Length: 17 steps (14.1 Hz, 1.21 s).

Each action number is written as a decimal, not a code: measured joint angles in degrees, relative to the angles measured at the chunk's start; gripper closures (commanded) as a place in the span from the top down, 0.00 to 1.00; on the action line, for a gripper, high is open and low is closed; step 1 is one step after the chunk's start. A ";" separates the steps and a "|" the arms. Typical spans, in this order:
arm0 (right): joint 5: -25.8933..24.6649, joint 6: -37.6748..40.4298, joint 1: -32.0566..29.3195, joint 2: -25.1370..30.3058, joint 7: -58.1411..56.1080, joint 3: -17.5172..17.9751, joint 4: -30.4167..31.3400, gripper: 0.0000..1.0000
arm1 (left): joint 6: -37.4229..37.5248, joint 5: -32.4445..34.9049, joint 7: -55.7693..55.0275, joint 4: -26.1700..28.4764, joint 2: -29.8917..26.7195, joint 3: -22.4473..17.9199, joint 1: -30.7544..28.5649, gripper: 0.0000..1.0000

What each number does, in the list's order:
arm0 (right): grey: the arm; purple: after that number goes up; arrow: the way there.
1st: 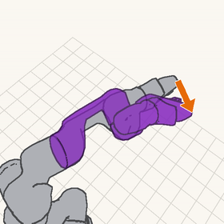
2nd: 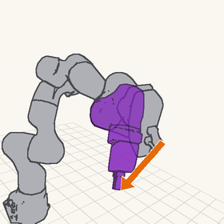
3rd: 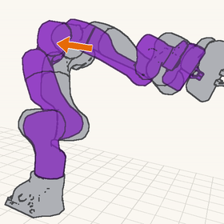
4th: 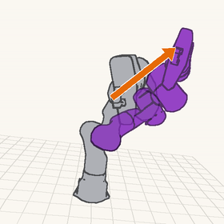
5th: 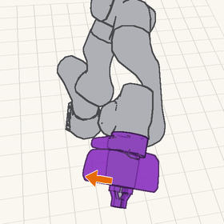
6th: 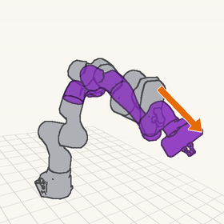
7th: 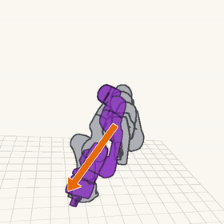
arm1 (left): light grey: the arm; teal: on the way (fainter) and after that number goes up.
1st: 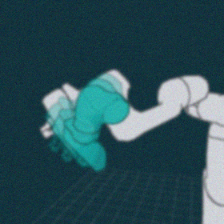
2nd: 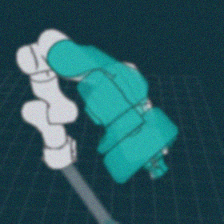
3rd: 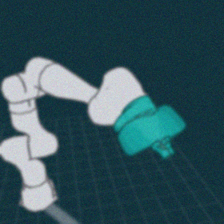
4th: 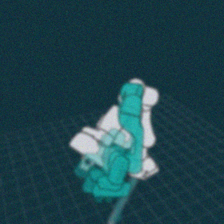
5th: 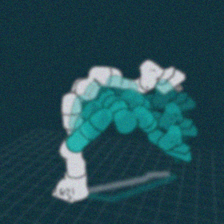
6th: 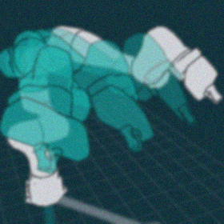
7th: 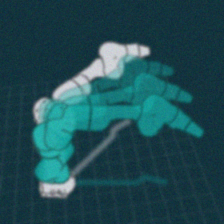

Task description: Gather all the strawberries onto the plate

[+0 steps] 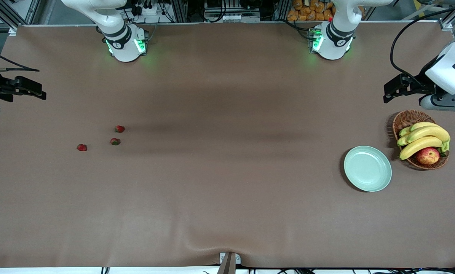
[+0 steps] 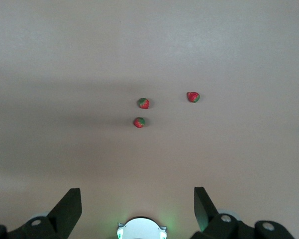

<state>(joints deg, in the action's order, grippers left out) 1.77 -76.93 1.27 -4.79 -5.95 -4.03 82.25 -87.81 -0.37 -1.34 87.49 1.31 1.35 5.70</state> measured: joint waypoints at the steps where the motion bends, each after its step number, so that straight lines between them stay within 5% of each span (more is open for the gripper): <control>1: 0.18 0.49 -0.01 0.17 0.04 -0.02 -0.14 1.00 | 0.00 0.00 0.00 0.00 0.00 0.00 0.00 1.00; 10: 0.28 2.76 -0.66 0.55 0.13 -0.29 -0.26 1.00 | 0.00 0.00 0.00 -0.27 0.00 -0.01 0.00 1.00; 17: 0.28 -12.01 -1.95 -5.76 0.12 -0.37 7.96 1.00 | 0.02 0.00 0.00 -0.26 0.16 -0.38 -0.12 1.00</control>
<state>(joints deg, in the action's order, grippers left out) 2.06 -88.93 -0.67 -10.56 -5.83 -4.40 90.21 -87.79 -0.37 -1.34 87.22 1.47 0.96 5.58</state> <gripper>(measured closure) 0.000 0.000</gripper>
